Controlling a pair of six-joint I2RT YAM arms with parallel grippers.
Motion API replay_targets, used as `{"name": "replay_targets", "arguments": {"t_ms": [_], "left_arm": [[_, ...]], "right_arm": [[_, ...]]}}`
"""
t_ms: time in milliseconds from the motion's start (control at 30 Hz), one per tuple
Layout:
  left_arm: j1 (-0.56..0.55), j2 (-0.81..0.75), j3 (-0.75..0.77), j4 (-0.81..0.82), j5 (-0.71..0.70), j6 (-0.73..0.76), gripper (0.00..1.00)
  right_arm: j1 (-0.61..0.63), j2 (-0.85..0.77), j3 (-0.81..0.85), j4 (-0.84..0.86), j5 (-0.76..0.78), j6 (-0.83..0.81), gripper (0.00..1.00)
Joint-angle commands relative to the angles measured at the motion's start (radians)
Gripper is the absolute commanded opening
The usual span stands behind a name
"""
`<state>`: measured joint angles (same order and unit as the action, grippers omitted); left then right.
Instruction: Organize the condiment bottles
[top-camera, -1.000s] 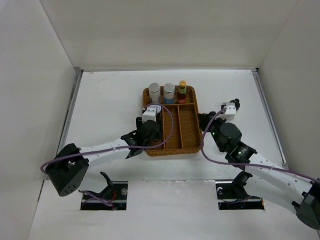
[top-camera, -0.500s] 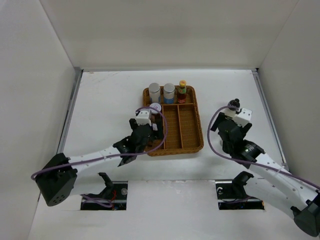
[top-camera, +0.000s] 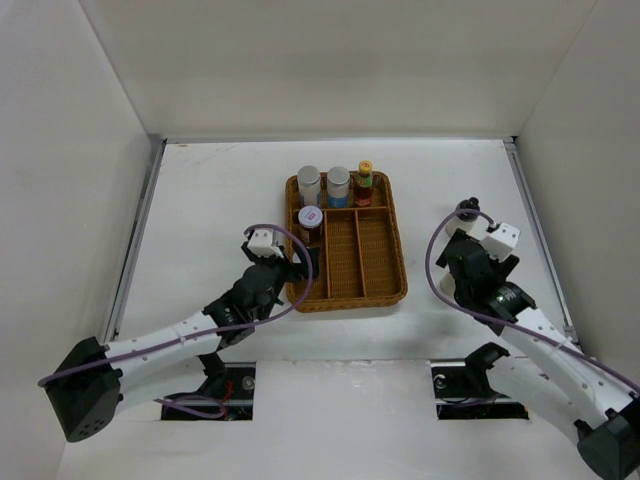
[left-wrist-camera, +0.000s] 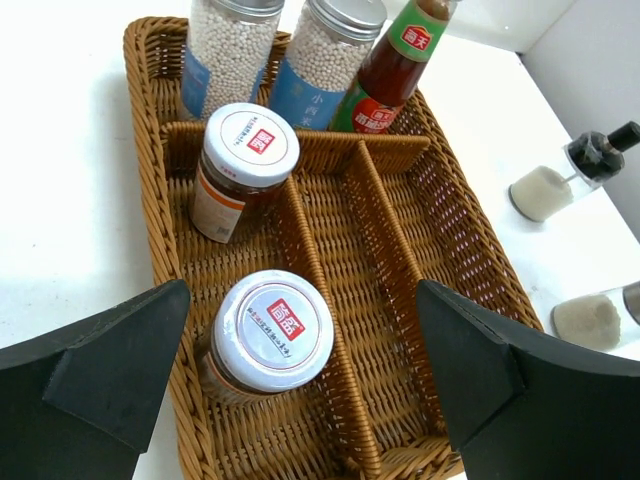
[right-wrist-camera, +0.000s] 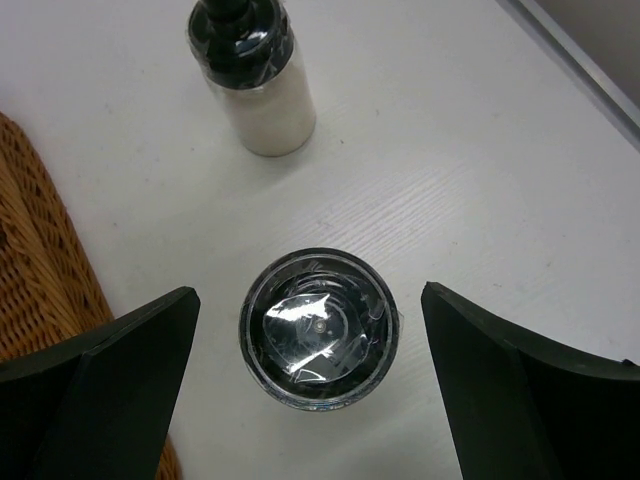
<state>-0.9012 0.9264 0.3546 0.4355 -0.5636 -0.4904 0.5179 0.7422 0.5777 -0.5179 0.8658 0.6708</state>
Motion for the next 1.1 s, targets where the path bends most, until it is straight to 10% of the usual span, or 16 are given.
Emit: {"name": "replay_targets", "arguments": {"t_ms": [0, 367, 600, 1067], "left_arm": [[0.014, -0.012, -0.014, 0.066, -0.002, -0.004, 1.0], [0.061, -0.064, -0.065, 0.106, -0.027, -0.007, 1.0], [0.14, -0.144, -0.112, 0.106, -0.036, -0.036, 1.0], [0.304, -0.216, -0.197, 0.094, -0.009, -0.157, 1.0]], "right_arm": [[0.0, 0.043, 0.01, -0.013, -0.027, 0.019, 1.0], [-0.089, 0.063, 0.005, 0.117, -0.094, -0.037, 0.46], [0.043, 0.018, 0.22, 0.159, -0.054, -0.146, 0.45], [0.33, 0.667, 0.603, 0.602, -0.229, -0.312, 0.47]]}}
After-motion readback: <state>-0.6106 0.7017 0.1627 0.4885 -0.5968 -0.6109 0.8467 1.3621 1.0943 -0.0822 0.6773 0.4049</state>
